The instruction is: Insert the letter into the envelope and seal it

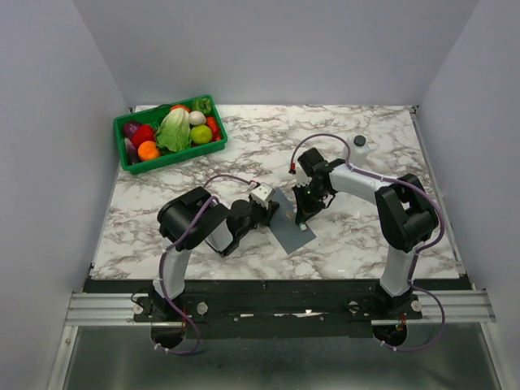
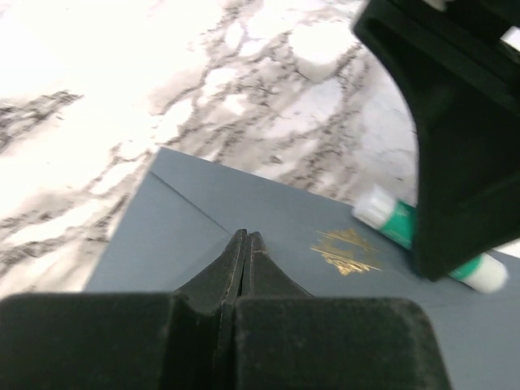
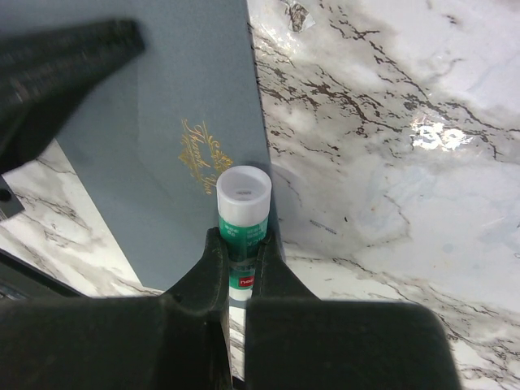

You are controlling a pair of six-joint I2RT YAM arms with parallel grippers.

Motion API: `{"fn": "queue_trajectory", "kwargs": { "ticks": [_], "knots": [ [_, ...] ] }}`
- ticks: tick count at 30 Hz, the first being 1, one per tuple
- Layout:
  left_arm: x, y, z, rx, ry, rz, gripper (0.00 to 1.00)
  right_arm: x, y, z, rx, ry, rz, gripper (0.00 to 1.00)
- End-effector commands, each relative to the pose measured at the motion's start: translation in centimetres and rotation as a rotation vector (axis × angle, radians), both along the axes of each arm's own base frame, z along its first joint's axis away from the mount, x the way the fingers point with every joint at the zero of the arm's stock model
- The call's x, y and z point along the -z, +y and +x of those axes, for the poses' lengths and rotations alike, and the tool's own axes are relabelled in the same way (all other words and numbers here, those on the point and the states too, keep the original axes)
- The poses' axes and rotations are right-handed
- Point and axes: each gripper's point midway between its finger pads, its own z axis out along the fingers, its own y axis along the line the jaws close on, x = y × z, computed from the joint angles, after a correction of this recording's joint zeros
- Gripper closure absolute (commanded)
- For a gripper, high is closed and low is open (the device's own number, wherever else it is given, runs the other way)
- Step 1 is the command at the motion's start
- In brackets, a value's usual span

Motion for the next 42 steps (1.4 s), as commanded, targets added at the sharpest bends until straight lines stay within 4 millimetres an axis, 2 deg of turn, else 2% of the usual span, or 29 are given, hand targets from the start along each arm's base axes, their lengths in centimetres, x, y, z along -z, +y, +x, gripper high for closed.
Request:
{"fn": "queue_trajectory", "kwargs": {
  "ticks": [1, 6, 12, 16, 25, 30, 35, 39, 42],
  "knots": [
    [-0.6, 0.4, 1.7, -0.029, -0.021, 0.052, 1.0, 3.0, -1.1, -0.7, -0.003, 0.019, -0.061, 0.99],
    [-0.3, -0.2, 1.1, 0.022, -0.006, 0.062, 1.0, 3.1, -1.1, -0.7, -0.003, 0.019, -0.061, 0.99],
    [0.2, -1.2, -1.3, 0.077, 0.025, 0.045, 1.0, 3.1, -1.1, -0.7, -0.002, 0.021, -0.06, 0.99],
    [0.7, -0.9, -2.2, 0.067, 0.047, 0.049, 1.0, 3.1, -1.0, -0.6, -0.002, 0.019, -0.059, 0.99],
    [1.4, -1.7, -4.7, 0.11, 0.094, 0.05, 1.0, 3.2, -1.0, -0.7, 0.002, 0.019, -0.06, 0.99],
    [1.5, -3.1, -6.6, 0.145, 0.114, 0.037, 1.0, 3.2, -1.0, -0.7, 0.005, 0.022, -0.059, 0.99],
    [1.7, -4.2, -7.3, 0.157, 0.124, 0.045, 1.0, 3.1, -1.0, -0.7, 0.005, 0.018, -0.059, 0.99],
    [1.9, -4.0, -7.0, 0.138, 0.129, 0.059, 1.0, 3.2, -1.1, -0.7, 0.005, 0.018, -0.059, 0.99],
    [1.7, -3.0, -6.0, 0.084, 0.132, 0.056, 1.0, 3.1, -1.1, -0.7, 0.008, 0.018, -0.058, 0.99]
  ]
}}
